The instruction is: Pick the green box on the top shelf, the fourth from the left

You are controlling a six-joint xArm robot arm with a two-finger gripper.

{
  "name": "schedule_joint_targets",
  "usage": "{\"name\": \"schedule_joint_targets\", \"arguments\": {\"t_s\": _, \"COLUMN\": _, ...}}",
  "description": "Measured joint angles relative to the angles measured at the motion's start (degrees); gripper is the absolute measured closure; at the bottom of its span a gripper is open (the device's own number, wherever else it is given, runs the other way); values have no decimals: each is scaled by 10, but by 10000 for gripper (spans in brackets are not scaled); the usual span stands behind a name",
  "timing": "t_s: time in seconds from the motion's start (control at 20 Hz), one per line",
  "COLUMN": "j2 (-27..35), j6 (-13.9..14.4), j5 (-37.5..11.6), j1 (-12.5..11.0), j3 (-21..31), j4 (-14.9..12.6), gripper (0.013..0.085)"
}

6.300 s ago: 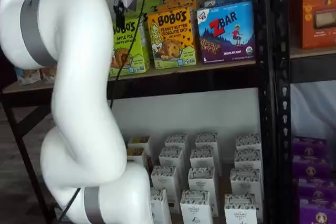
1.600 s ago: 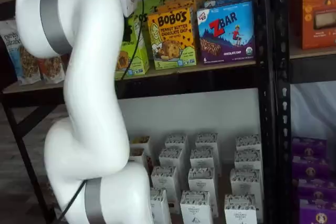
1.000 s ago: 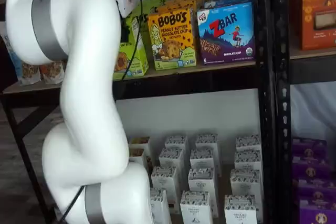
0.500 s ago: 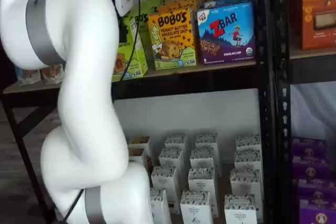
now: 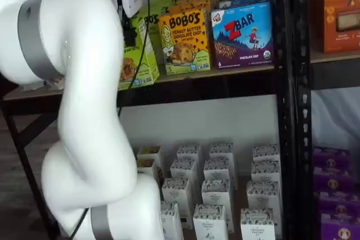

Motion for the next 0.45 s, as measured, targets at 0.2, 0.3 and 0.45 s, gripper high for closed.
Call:
{"name": "schedule_joint_targets", "arguments": {"t_s": 0.2, "j2": -14, "j6": -5, "j5": 0, "j1": -5, "j3": 15, "j4": -3, "gripper": 730}}
{"name": "schedule_joint_targets", "arguments": {"t_s": 0.3, "j2": -19, "j6": -7, "j5": -1, "j1": -7, "j3": 22, "j4": -3, "gripper": 730}}
{"name": "schedule_joint_targets", "arguments": {"t_s": 0.45, "j2": -28, "j6": -10, "j5": -3, "j1": -9, "j3": 32, "j4": -4, "gripper": 730}}
